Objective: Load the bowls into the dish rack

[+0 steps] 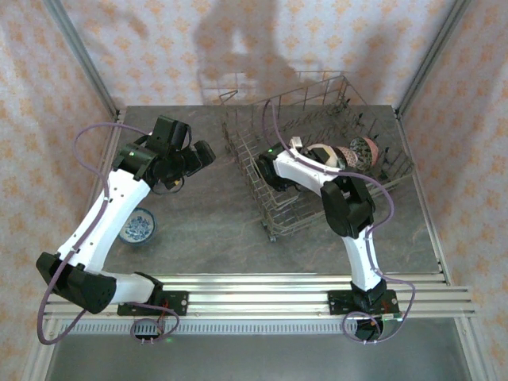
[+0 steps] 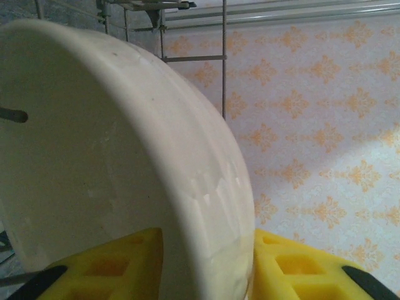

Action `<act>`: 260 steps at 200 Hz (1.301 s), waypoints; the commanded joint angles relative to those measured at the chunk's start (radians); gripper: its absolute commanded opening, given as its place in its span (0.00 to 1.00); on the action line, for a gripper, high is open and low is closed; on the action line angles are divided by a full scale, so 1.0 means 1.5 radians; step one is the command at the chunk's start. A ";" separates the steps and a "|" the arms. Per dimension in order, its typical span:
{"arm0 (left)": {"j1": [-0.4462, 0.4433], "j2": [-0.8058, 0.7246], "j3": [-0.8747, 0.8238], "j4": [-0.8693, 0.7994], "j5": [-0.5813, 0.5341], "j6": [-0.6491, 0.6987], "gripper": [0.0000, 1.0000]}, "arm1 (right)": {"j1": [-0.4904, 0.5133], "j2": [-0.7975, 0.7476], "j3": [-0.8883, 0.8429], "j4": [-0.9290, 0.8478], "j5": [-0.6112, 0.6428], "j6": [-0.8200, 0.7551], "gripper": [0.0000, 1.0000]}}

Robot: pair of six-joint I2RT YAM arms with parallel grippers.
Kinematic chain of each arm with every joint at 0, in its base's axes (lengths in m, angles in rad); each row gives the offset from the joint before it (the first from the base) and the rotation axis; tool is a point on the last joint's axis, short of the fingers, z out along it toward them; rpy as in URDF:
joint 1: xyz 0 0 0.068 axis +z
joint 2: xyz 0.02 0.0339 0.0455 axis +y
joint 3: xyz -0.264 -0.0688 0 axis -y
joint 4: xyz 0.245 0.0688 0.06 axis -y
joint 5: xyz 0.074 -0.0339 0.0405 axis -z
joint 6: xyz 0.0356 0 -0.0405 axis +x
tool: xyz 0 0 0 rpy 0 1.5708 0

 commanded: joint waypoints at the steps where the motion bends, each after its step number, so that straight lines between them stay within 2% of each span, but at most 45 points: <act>1: 0.008 0.003 -0.002 0.011 0.003 -0.003 0.99 | 0.022 -0.030 0.002 0.038 -0.066 -0.039 0.42; 54: 0.007 0.009 -0.003 0.014 0.012 -0.008 0.99 | 0.022 -0.045 -0.011 0.082 -0.122 -0.081 0.41; 83: 0.007 0.004 -0.003 0.011 0.008 -0.008 0.99 | 0.022 -0.030 -0.012 0.091 -0.120 -0.076 0.35; 172: 0.008 0.002 -0.012 0.013 0.009 -0.012 0.99 | 0.023 -0.026 -0.034 0.097 -0.118 -0.053 0.36; 260: 0.007 0.004 -0.019 0.019 0.011 -0.017 0.99 | 0.022 -0.013 -0.046 0.142 -0.140 -0.077 0.36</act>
